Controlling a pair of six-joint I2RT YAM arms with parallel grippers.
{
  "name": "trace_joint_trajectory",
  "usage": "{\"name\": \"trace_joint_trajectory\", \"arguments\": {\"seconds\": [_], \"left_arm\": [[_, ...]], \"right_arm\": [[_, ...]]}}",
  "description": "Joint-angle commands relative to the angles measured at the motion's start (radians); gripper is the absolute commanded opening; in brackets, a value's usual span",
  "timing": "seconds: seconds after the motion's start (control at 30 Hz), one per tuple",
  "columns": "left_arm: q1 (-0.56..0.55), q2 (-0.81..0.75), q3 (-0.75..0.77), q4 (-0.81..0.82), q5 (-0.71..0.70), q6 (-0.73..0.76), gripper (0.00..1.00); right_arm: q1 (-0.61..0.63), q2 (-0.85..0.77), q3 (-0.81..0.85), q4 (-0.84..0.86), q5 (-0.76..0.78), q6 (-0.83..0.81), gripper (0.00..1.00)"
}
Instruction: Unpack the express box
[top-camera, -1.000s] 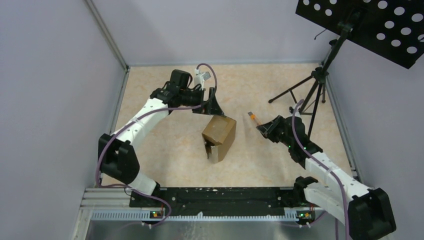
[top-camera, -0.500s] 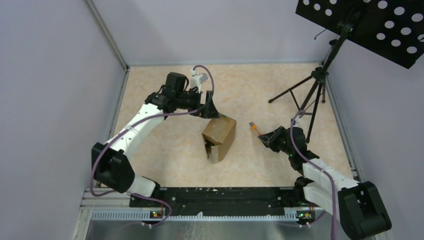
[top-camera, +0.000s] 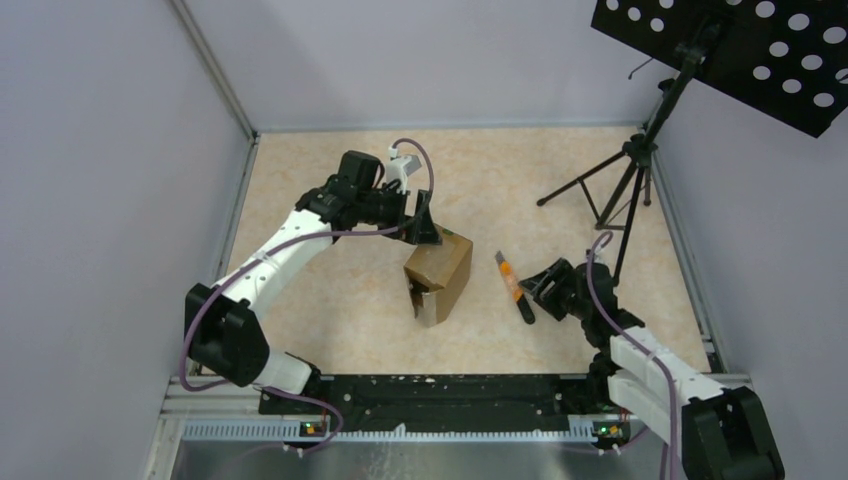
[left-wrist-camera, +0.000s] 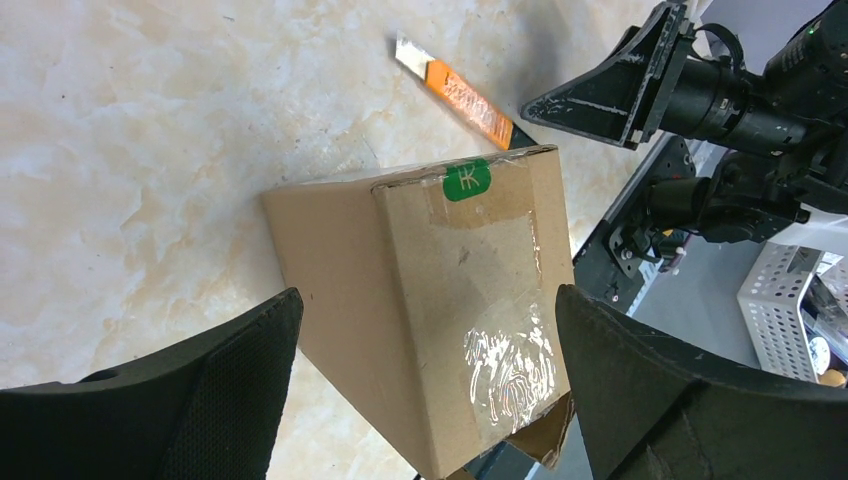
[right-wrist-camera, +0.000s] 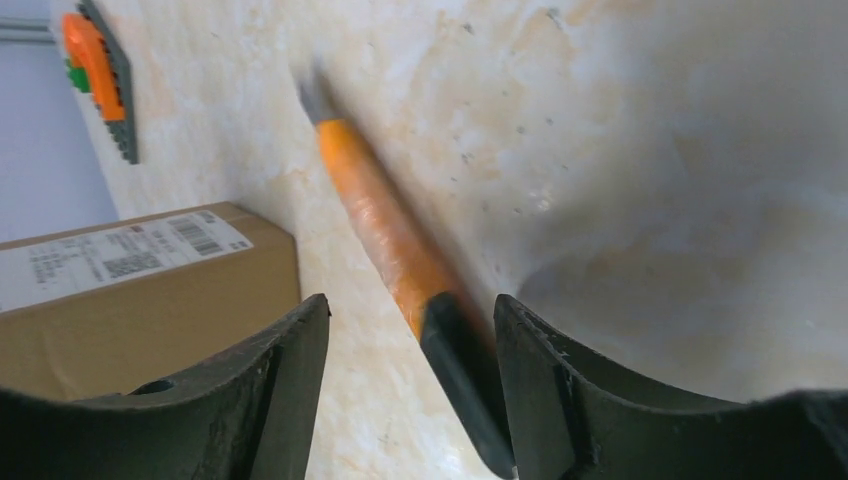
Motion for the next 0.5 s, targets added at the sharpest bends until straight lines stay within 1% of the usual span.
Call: {"name": "trace_joint_trajectory", "arguments": {"seconds": [0.0, 0.17, 0.3, 0.37, 0.47], "left_arm": [[-0.007, 0.005, 0.011, 0.016, -0.017, 0.021, 0.98], [-0.007, 0.002, 0.016, 0.016, -0.018, 0.021, 0.98], [-0.007, -0.01, 0.02, 0.01, -0.044, 0.012, 0.98], [-0.008, -0.021, 0.021, 0.008, -0.08, -0.001, 0.98], [-0.005, -0.045, 0.02, 0.0, -0.141, -0.027, 0.98]], "right_arm": [[-0.012, -0.025, 0.041, -0.151, 0.039, -0.05, 0.62], [-0.011, -0.029, 0.101, -0.265, 0.062, -0.109, 0.64], [-0.006, -0.033, 0.234, -0.339, 0.044, -0.224, 0.66], [0.025, -0.02, 0.32, -0.371, 0.052, -0.282, 0.67], [0.117, 0.024, 0.47, -0.424, 0.082, -0.365, 0.68]]}}
